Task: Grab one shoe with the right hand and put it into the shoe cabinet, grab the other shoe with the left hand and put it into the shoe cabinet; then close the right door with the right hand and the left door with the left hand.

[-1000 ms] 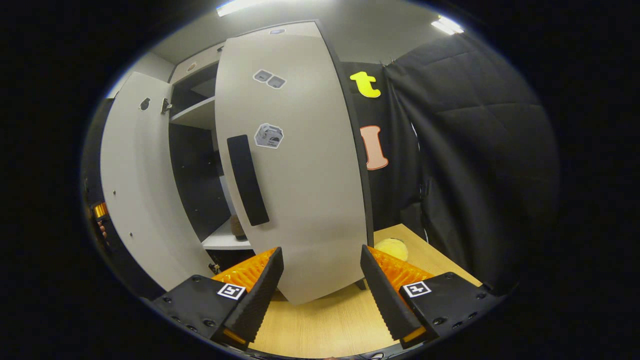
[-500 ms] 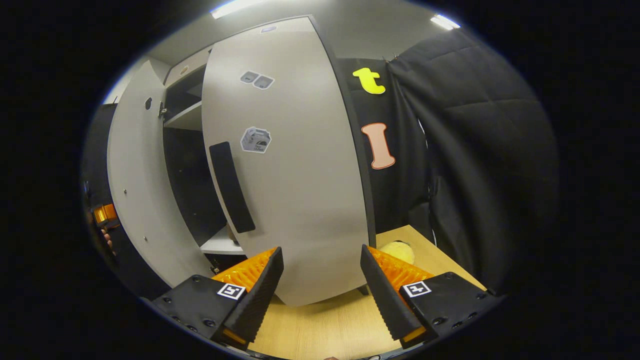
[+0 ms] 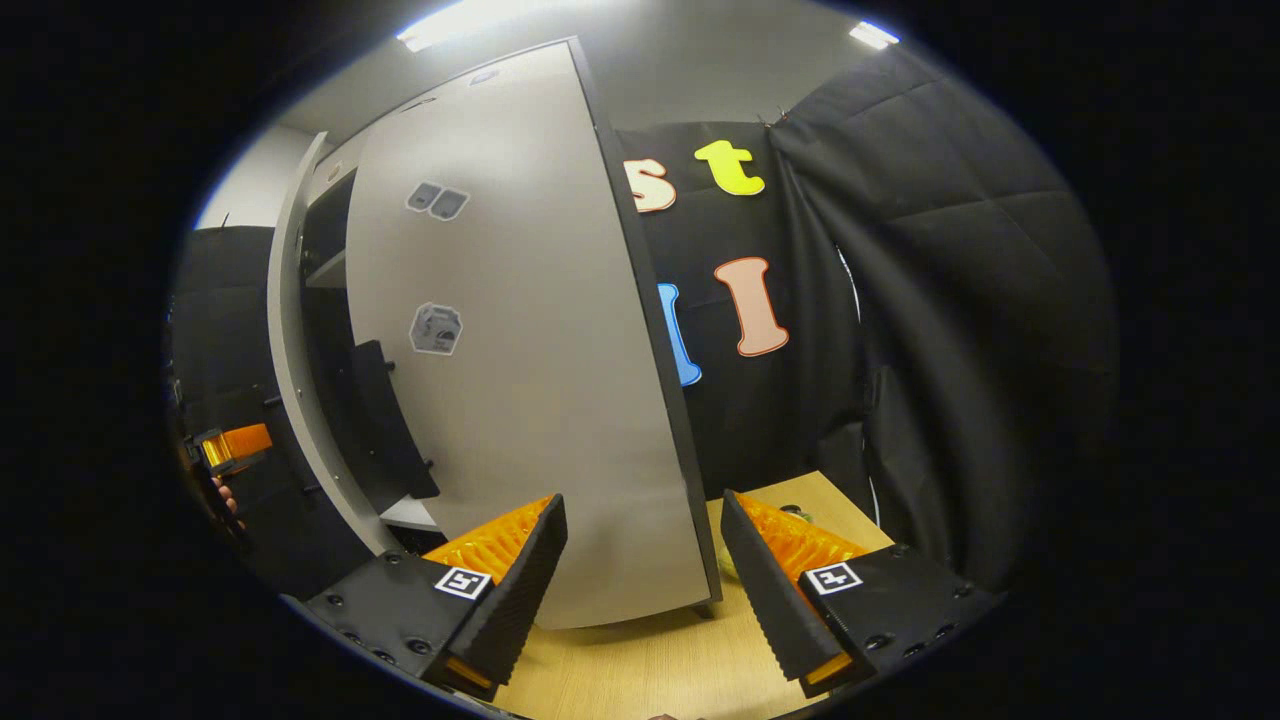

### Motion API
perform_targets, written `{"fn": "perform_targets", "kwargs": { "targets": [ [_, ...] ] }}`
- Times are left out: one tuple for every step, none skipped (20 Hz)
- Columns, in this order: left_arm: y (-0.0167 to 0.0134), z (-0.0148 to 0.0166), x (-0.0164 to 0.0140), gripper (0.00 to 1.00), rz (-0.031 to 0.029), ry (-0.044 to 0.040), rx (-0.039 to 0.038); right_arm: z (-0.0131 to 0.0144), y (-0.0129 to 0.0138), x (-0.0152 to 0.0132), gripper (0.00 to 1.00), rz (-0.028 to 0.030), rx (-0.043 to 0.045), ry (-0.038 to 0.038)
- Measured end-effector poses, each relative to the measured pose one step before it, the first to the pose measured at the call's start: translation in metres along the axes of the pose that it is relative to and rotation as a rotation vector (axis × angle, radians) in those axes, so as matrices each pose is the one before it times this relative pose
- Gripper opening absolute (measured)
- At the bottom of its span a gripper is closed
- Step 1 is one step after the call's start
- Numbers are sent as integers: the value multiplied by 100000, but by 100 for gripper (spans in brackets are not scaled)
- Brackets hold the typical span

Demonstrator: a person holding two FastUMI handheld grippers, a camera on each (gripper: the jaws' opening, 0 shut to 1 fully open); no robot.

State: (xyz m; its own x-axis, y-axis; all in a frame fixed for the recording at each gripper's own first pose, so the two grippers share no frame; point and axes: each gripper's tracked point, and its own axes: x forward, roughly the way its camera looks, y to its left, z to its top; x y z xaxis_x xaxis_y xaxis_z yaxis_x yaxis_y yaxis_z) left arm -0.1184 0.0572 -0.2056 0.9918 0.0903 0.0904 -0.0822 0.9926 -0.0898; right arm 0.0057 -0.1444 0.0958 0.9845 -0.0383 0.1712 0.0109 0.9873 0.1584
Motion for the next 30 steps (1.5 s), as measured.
{"fn": "perform_targets", "kwargs": {
  "targets": [
    [-403,-296,-438,99,2052,-518,2121,-53,-641,319,98,1200,-6,839],
    [-479,-174,-456,100,2153,-111,1000,82,-651,218,98,1031,-514,402],
    [-309,-452,-469,100,2041,305,-269,307,-566,179,98,652,-814,21],
    [-324,-469,-524,100,2773,193,-1236,267,-570,193,98,595,-1221,-472],
    [-228,-451,-435,100,2768,-3,-1993,240,-396,111,98,457,-1164,-352],
    [-199,-126,-387,100,1052,15,-2138,295,-364,123,98,456,-1160,-657],
    [-406,-282,-400,100,231,326,-1462,312,-119,45,98,208,-885,-446],
    [-164,-94,-454,100,302,356,-473,263,-80,2,98,125,-591,-251],
    [-86,-121,-340,100,385,120,164,334,75,-145,98,160,-614,-690],
    [-79,95,-323,100,98,-199,481,582,168,-82,98,206,-562,-1250],
    [-21,98,-240,100,435,-559,553,532,229,-191,98,82,-688,-1503],
    [-20,172,-257,100,834,-722,585,597,169,-59,98,-98,-959,-1819],
    [-79,245,-301,100,496,-717,208,550,148,-16,98,-202,-1446,-2051],
    [-214,175,-266,100,-173,-467,-166,494,136,43,98,-316,-1719,-1255],
    [-44,150,-305,100,-416,-866,-49,535,223,44,98,97,-2041,-1566],
    [23,219,-262,100,35,-998,198,529,233,91,98,-213,-1476,-1006],
    [-20,231,-240,100,235,-953,695,221,154,58,98,-137,-767,-419],
    [-105,100,-121,100,-313,-603,877,181,259,40,98,133,-182,-3],
    [-88,3,-90,100,-472,-151,938,128,416,-6,98,320,199,195],
    [44,-115,38,100,-139,242,1191,144,381,0,98,200,352,351],
    [-61,-68,24,100,-276,-23,911,92,384,-164,98,-16,214,-217],
    [-126,-2,-47,100,-639,-70,577,141,309,-15,98,-528,-46,-194],
    [-11,-103,-82,100,-732,-37,528,-144,279,-112,98,-707,-361,-185],
    [43,-43,-73,100,-366,-132,820,-257,434,-38,98,-589,-78,419],
    [-67,38,56,100,-729,-898,1326,-313,514,-13,92,-13,251,485],
    [-89,121,-41,100,-800,-817,1332,-476,603,-109,92,241,340,919],
    [-83,42,-113,100,-281,-153,582,-484,455,-181,98,-72,-43,1414],
    [-151,-162,-38,100,-870,373,-475,-413,361,-154,98,-288,-825,1416],
    [-49,-147,-69,100,-1267,81,-966,-314,172,-202,98,-634,-1091,1162],
    [-33,-22,-74,100,-1009,-297,-881,-363,251,-181,92,-654,-876,762]
  ]
}}
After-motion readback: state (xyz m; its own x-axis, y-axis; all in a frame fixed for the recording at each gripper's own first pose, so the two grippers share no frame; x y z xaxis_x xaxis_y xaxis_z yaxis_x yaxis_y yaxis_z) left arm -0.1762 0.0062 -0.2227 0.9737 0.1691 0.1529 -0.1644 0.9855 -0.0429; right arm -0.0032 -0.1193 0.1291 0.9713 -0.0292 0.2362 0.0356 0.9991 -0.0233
